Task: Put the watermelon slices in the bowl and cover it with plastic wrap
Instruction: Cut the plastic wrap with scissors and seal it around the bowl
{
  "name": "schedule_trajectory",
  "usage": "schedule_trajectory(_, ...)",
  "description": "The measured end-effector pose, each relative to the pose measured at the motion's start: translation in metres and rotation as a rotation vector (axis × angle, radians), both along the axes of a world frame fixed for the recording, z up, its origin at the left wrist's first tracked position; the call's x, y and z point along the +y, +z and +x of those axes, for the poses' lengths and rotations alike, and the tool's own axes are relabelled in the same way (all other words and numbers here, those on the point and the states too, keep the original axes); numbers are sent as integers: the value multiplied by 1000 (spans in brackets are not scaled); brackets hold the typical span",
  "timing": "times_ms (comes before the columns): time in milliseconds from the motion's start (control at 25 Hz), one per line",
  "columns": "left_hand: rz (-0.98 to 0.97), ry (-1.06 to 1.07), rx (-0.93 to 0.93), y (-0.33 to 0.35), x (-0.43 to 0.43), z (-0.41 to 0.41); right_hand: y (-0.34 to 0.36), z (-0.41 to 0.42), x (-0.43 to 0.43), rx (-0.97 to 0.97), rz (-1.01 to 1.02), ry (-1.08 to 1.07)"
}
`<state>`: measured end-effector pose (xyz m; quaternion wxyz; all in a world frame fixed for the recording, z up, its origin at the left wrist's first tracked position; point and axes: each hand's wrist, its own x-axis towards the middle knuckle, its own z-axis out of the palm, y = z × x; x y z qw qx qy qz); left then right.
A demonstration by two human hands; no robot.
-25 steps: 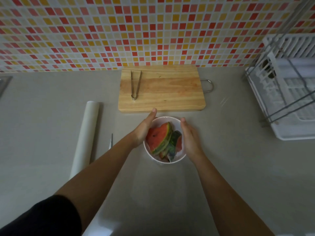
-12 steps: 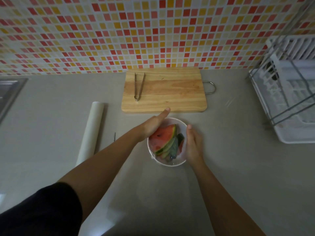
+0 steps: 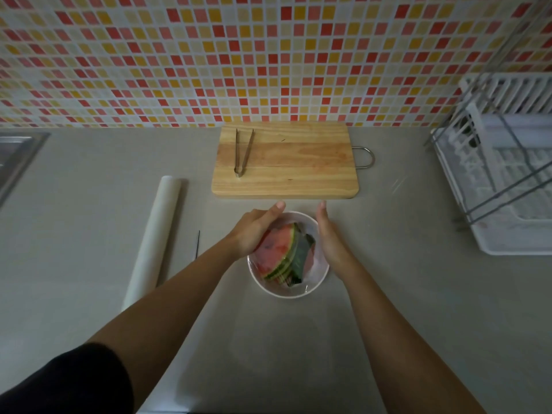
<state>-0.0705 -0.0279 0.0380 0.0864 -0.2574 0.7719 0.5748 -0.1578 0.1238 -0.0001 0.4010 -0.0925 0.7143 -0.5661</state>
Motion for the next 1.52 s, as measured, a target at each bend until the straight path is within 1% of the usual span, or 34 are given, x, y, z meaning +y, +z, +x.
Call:
schedule_trajectory(240,118,66,83,-8,-6,-2,23,-2,-10,88,201,90)
schedule_trajectory(320,120,48,124,-9,-9,-3,27,-3,-12,64,261,143)
schedule_trajectory(400,108,25,184,-11,-12,-3,30,-5,-13,70,278,186)
schedule_trajectory(520,38,-11,218,-9,-15,-6,30,-4,-13,245,201,135)
schedule_trajectory(560,23,-11,224,-9,-16,-8,30,-2,-14,262,169,95)
schedule_trajectory(600,8,-8,231,-9,-16,-9,29,0,-14,238,158,56)
schedule_trajectory(720,-33,-1,255,-9,-16,-12,28,2,-16,169,205,2)
schedule_trajectory(800,-49,9,262,-12,-16,-10,30,4,-19,184,258,-15)
schedule_trajectory(920,-36,22,286,-18,-18,-9,33,6,-21,257,359,-31)
schedule_trajectory(1000,-18,32,274,-20,-19,-7,32,8,-22,305,401,-16)
schedule_trajectory(1120,-3,17,245,-20,-21,-12,33,5,-19,441,519,41)
schedule_trajectory(1200,1,-7,199,-23,-24,-18,27,-1,-17,521,463,33)
schedule_trajectory(1280,-50,-34,137,-24,-25,-20,24,-3,-16,505,362,32)
schedule_trajectory(1320,-95,-41,120,-24,-25,-20,23,-4,-15,487,363,55)
schedule_trajectory(1400,-191,11,151,-20,-26,-19,19,-7,-14,498,423,120)
schedule_trajectory(1440,-228,81,192,-16,-28,-16,18,-11,-15,540,450,144)
schedule_trajectory(1480,-238,194,232,-11,-27,-11,18,-15,-17,588,456,157)
schedule_trajectory(1520,-207,359,262,-8,-24,-1,19,-18,-21,611,433,164)
